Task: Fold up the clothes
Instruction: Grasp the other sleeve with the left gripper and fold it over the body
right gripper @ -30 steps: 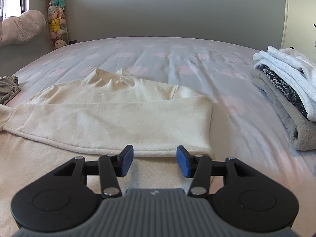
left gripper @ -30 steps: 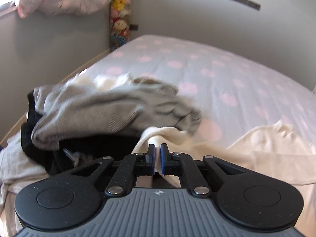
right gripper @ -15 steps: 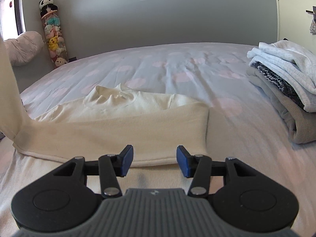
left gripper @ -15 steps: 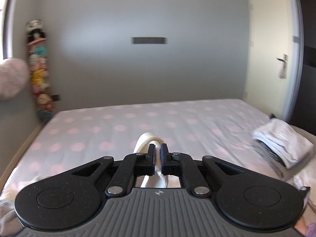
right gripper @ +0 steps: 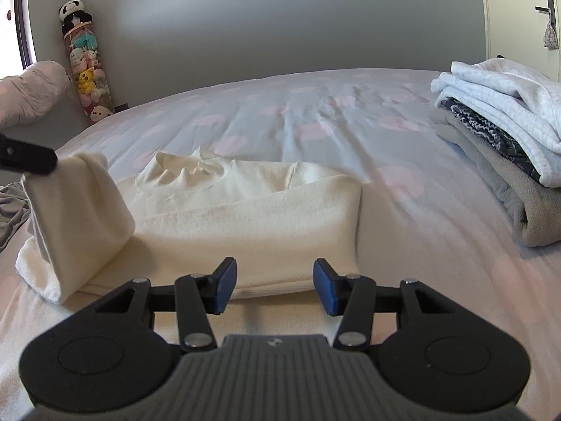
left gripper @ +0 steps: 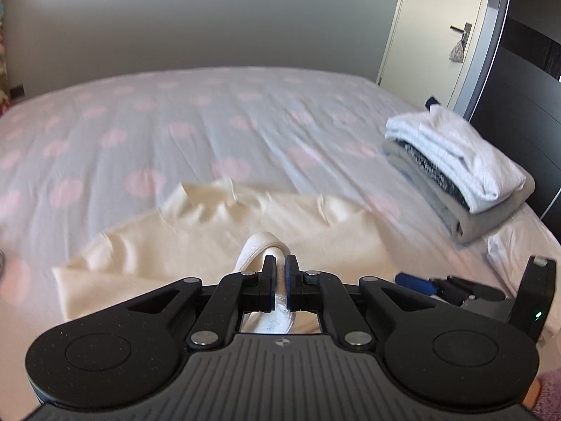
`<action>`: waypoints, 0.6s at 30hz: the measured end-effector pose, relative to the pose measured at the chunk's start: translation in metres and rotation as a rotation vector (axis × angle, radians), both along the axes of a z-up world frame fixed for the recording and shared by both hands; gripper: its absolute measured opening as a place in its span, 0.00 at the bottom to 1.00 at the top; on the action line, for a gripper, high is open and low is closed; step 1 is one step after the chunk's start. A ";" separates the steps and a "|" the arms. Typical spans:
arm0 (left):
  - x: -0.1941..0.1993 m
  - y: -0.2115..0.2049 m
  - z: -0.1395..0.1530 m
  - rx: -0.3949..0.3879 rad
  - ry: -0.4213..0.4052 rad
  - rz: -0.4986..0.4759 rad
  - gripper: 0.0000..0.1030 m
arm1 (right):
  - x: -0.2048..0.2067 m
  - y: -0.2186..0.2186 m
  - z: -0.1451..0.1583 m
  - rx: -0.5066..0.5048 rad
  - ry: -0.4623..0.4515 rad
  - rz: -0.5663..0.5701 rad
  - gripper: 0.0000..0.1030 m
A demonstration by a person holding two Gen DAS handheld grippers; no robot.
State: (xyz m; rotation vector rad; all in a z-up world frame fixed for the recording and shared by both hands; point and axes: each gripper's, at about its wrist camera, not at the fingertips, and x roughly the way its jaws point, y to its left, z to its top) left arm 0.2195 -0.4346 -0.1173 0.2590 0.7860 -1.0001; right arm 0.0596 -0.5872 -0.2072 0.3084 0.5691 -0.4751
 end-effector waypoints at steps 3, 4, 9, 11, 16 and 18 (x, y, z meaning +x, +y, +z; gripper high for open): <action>-0.003 -0.005 -0.018 0.025 0.047 -0.032 0.04 | 0.002 0.001 -0.002 -0.003 0.012 0.010 0.51; -0.004 -0.005 -0.023 0.030 0.063 -0.048 0.05 | 0.003 0.002 -0.002 -0.005 0.017 0.013 0.51; -0.010 0.001 -0.027 0.044 0.088 -0.092 0.18 | 0.002 0.003 -0.001 -0.012 0.026 0.012 0.51; -0.011 0.012 -0.025 0.045 0.089 -0.100 0.22 | 0.000 0.005 0.002 -0.020 0.023 0.011 0.51; -0.007 0.060 -0.024 0.053 0.067 -0.071 0.37 | -0.010 0.016 0.019 -0.064 -0.023 0.028 0.51; -0.003 0.081 -0.029 0.075 0.037 -0.034 0.37 | -0.015 0.024 0.028 -0.080 -0.063 0.053 0.51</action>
